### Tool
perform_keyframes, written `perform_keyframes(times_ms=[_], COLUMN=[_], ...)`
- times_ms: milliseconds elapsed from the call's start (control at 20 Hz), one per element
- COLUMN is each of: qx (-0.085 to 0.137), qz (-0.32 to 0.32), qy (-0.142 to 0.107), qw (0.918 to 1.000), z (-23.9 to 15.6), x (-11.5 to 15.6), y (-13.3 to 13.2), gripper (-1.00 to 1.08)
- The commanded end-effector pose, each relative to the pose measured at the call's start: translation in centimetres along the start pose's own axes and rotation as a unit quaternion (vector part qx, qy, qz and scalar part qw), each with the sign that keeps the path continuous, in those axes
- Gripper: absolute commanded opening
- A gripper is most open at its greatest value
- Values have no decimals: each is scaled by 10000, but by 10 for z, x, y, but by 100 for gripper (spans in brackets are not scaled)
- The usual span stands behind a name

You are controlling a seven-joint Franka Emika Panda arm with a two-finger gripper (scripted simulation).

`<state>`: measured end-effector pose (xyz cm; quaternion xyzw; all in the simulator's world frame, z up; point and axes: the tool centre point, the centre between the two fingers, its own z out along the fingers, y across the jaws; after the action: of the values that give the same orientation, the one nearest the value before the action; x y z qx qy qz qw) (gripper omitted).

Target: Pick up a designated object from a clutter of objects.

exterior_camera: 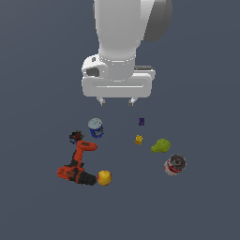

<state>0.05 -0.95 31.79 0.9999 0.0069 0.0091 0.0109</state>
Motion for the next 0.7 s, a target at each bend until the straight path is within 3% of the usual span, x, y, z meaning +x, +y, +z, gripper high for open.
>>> perform_keyframes(times_ms=[0, 650], qx=[0, -59], qz=[0, 46], qy=[0, -58], qw=[10000, 10000], z=[0, 2], x=[0, 2], y=[0, -1], gripper=[100, 100])
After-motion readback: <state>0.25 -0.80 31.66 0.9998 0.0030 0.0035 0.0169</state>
